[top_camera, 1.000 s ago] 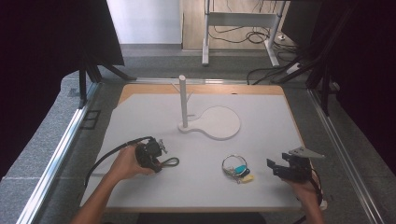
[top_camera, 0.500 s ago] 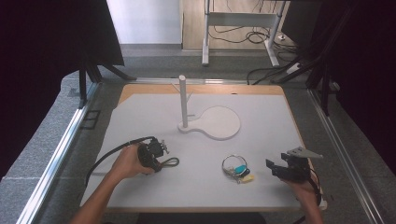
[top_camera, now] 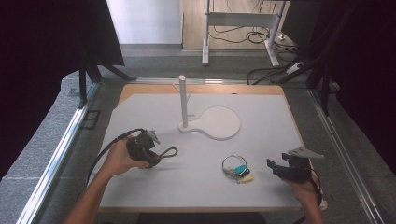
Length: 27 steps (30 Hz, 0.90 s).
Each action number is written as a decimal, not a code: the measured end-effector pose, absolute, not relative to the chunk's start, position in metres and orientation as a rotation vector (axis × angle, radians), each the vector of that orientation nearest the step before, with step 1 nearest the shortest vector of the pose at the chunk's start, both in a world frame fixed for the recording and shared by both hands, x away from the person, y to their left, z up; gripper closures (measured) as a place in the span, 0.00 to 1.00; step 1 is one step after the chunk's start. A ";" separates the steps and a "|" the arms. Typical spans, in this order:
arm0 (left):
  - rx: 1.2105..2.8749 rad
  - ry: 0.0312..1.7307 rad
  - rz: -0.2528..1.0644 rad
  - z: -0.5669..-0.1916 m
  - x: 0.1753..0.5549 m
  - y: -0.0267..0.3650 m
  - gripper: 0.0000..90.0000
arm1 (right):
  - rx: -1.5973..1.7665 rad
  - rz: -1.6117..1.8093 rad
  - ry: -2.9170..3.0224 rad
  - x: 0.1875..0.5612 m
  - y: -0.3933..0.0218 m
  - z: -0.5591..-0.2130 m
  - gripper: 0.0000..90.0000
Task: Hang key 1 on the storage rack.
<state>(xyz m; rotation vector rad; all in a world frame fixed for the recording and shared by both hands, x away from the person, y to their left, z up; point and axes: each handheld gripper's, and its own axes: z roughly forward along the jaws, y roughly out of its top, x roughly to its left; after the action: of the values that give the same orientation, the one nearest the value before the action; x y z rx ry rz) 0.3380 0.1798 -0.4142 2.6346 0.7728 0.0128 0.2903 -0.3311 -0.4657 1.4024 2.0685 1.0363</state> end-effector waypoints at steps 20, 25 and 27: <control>2.489 0.738 0.061 -0.366 0.337 0.194 0.75 | 1.398 1.060 2.058 0.289 -0.334 -0.465 0.32; 2.463 0.739 0.054 -0.358 0.339 0.198 0.75 | 1.393 1.057 2.065 0.290 -0.332 -0.466 0.32; 2.454 0.743 0.056 -0.355 0.340 0.199 0.75 | 1.393 1.057 2.069 0.290 -0.332 -0.466 0.32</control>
<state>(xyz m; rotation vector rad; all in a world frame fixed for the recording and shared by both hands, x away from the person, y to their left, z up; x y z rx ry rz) 0.3398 0.1994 -0.3552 2.4537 0.7428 0.0559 0.2902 -0.3322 -0.4663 1.3928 2.0686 1.0569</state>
